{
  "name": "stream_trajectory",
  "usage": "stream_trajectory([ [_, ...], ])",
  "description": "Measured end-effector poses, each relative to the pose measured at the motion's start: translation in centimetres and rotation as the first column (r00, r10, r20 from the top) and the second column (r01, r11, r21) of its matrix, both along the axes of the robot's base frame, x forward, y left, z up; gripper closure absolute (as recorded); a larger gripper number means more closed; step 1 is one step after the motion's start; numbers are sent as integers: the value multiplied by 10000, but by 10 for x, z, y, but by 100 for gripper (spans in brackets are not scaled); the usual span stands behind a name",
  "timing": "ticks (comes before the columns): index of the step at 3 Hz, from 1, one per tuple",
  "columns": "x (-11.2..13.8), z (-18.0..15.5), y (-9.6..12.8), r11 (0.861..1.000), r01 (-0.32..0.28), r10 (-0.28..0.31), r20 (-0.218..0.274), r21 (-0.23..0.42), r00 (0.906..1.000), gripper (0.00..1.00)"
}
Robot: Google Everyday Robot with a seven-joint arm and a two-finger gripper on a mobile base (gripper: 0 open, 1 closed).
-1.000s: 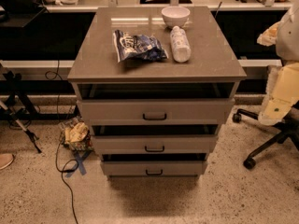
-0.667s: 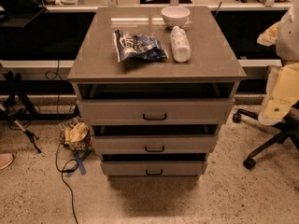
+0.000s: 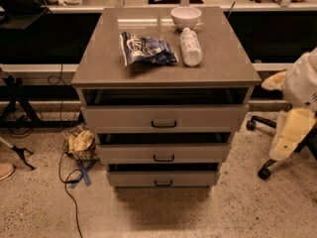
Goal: Open bottom drawer
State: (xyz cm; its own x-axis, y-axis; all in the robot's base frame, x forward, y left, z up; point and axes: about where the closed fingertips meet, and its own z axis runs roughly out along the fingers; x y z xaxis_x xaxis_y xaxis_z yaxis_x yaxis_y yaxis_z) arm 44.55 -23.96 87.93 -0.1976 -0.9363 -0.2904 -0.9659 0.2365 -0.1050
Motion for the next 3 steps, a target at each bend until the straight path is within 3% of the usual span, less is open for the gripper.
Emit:
stream_trajectory([
  [1, 5, -112, -9, 9922, -749, 844, -955, 992, 9918, 0],
  [2, -4, -197, -4, 9831, -1074, 1328, -1736, 1485, 9758, 0],
  [3, -4, -197, -4, 9831, -1073, 1327, -1736, 1483, 9758, 0],
])
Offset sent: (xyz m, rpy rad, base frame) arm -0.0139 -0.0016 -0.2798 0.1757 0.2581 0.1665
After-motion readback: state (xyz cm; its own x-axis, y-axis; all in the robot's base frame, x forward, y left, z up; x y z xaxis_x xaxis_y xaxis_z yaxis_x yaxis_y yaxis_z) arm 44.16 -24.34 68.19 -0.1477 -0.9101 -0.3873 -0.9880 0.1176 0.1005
